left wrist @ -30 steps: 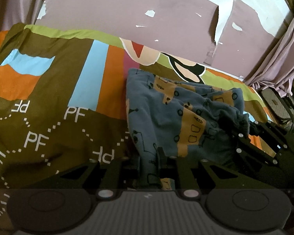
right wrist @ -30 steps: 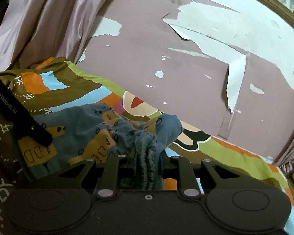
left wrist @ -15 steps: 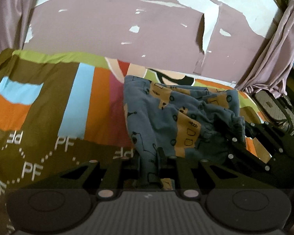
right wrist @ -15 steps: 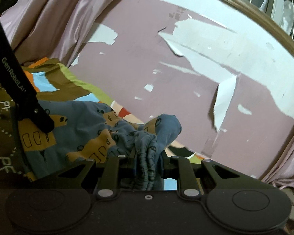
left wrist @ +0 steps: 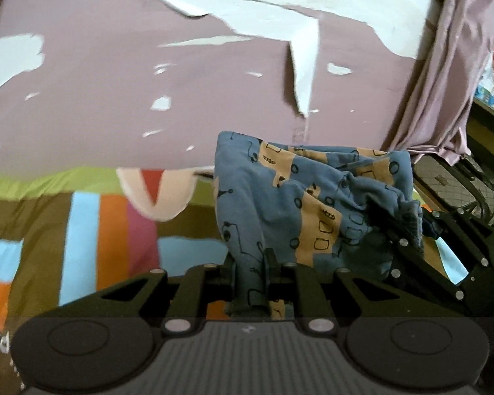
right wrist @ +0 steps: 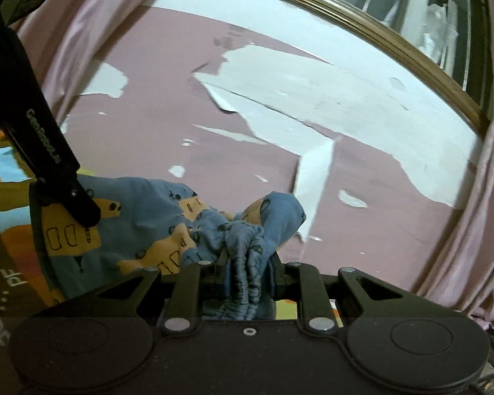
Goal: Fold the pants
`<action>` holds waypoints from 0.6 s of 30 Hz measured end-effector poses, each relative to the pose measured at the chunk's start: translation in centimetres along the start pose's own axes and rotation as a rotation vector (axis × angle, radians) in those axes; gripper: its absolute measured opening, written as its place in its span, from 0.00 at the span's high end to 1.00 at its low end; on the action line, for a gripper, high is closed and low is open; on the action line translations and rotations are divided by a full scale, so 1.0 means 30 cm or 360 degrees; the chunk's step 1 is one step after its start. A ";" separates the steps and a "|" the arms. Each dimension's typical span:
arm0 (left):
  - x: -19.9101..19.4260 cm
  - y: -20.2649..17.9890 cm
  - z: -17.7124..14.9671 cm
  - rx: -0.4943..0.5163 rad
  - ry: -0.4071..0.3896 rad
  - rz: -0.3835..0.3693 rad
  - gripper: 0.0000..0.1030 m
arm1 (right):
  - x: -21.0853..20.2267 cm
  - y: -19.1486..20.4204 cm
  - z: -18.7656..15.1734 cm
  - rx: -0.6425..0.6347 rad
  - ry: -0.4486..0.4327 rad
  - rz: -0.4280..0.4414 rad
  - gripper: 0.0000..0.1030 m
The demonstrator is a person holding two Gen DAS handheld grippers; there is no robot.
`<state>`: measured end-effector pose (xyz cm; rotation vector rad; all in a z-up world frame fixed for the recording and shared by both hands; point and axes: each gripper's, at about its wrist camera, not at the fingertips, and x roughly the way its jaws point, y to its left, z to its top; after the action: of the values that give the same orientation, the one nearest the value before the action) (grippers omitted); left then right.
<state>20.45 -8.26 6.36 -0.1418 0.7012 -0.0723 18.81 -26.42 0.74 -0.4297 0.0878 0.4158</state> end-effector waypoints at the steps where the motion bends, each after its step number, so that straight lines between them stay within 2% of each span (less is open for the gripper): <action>1: 0.013 -0.015 0.010 0.0017 -0.0012 -0.0001 0.84 | 0.012 -0.015 -0.002 0.0006 -0.0001 -0.0015 0.80; 5: 0.071 -0.068 0.041 0.0020 -0.0053 0.0003 0.84 | 0.074 -0.071 -0.017 -0.0002 -0.0023 -0.0076 0.80; 11: 0.169 -0.075 0.052 -0.0089 -0.0069 0.0017 0.84 | 0.175 -0.129 -0.070 -0.0034 -0.0040 -0.0052 0.80; 15: 0.241 -0.074 0.035 -0.0101 -0.0022 0.0047 0.84 | 0.219 -0.149 -0.132 0.0003 0.0021 -0.0010 0.80; 18: 0.308 -0.085 0.006 -0.0059 0.0040 0.0064 0.84 | 0.259 -0.162 -0.183 0.0046 0.0124 0.0024 0.80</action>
<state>27.57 -11.81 1.00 -0.1627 0.7307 -0.0224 27.91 -29.85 -3.68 -0.4168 0.1729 0.4122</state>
